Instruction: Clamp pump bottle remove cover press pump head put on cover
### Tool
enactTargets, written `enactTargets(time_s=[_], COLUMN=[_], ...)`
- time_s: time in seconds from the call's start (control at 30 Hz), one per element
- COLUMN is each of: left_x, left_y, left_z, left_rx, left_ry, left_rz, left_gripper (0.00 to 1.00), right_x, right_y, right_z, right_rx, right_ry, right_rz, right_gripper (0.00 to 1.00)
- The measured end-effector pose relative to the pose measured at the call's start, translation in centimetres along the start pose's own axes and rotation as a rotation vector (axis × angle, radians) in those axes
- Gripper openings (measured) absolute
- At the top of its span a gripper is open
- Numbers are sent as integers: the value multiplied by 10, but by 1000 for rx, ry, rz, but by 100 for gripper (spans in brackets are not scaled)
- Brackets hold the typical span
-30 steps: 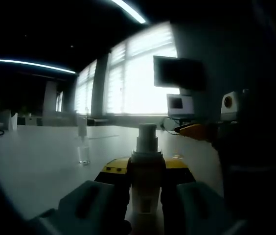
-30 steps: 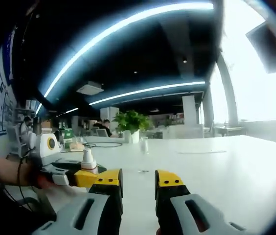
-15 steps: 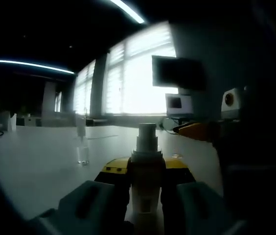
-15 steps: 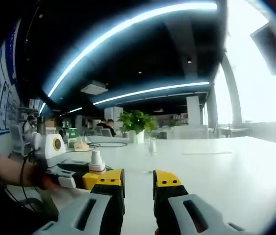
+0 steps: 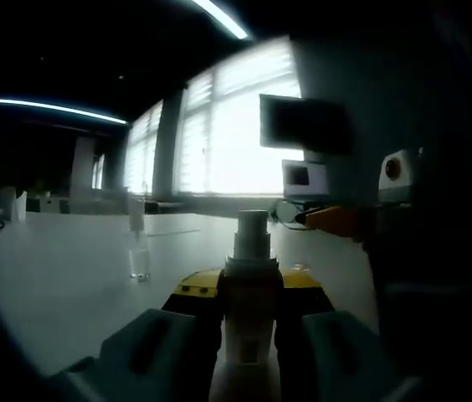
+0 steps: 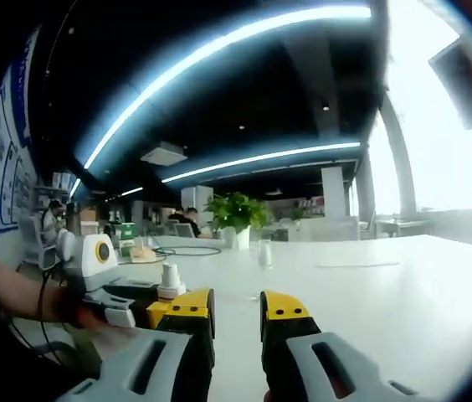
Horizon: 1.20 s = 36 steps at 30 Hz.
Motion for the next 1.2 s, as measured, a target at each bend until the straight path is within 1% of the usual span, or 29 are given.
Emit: enactTargets(time_s=[0.1,0.2,0.27,0.37,0.47,0.5,0.53,0.63,0.8,1.03,1.1,1.2], left_x=[0,0,0,0,0,0,0,0,1,0,0,1], left_y=[0,0,0,0,0,0,0,0,0,0,0,1], left_z=[3,1,1,1,1,1,1,1,-1,0,2,2], left_rx=[13,9,8,8,8,8,6,1,-5,-2,3,3], left_ry=[4,4,4,1,2,1,-1,0,-2,-2,-1,1], left_rz=[1,0,0,-1,0,-1,-2,-4,-4,-5,-5,-4], left_gripper=[14,14,14,14,14,14,14,14,14,14,14,14], right_x=[-6,-12,-16,-20,-24,-26,-27,-34,-47,-56,-57,-59], right_y=[1,2,4,6,7,8,8,10,14,22,22,24], right_z=[-6,-10,-14,-17,-17,-20,-21,-17,-21,-28,-29,-28], right_rx=[-8,-26,-38,-47,-60,-92,-116,-123,-157,-198,-196,-202], right_ry=[-12,-22,-45,-51,-75,-58,-1,-6,11,-26,-56,-65], right_rz=[4,17,13,13,-1,-3,-7,-9,-11,-50,-68,-80], right_gripper=[16,16,16,16,15,15,15,15,14,14,14,12])
Point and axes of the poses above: the point that each gripper's makers call its tool centre point, and the gripper's own axes: y roughly forward along the fingers, z roughly to its right, x roughly out of its underside, the point moved 2 cm from there along -y, roughly backward along the fingers, and after that the axes turned 3 degrees about -z, right-handed, at the moved point
